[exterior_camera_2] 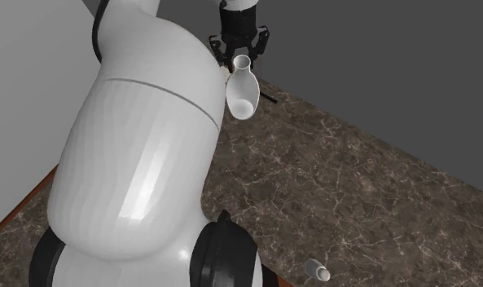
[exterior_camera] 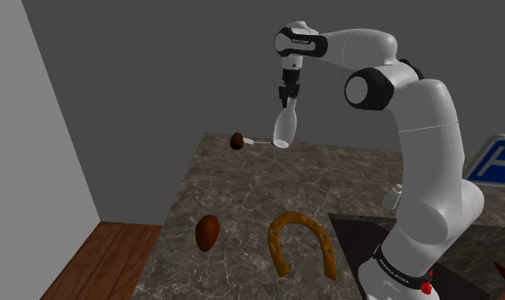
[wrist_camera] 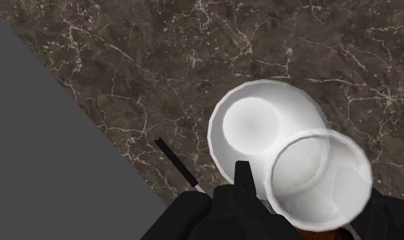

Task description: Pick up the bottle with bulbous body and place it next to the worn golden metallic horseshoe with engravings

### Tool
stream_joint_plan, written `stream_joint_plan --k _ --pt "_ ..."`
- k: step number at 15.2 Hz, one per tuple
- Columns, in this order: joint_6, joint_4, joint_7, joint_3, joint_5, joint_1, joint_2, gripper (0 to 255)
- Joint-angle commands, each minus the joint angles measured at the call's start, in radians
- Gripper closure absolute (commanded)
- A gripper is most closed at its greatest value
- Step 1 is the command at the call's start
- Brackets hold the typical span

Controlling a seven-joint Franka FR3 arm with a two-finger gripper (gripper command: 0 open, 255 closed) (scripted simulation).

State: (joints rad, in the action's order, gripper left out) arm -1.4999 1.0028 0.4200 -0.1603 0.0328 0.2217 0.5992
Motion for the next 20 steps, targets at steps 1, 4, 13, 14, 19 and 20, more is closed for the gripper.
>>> stream_joint_plan --k 1,4,13,14,19,20 --pt "0.034 -0.049 0.001 0.0 0.002 0.003 0.015 255" --pt "-0.029 0.177 -0.032 0.001 -0.018 -0.043 -0.147 255" --pt "-0.075 0.573 -0.158 0.037 -0.062 -0.144 -0.495 255" --pt "-0.073 0.604 -0.174 0.044 -0.065 -0.153 -0.528 255" --pt "-0.049 0.733 -0.254 0.083 -0.07 -0.193 -0.679 255" --pt "-0.042 0.754 -0.271 0.092 -0.07 -0.201 -0.707 255"
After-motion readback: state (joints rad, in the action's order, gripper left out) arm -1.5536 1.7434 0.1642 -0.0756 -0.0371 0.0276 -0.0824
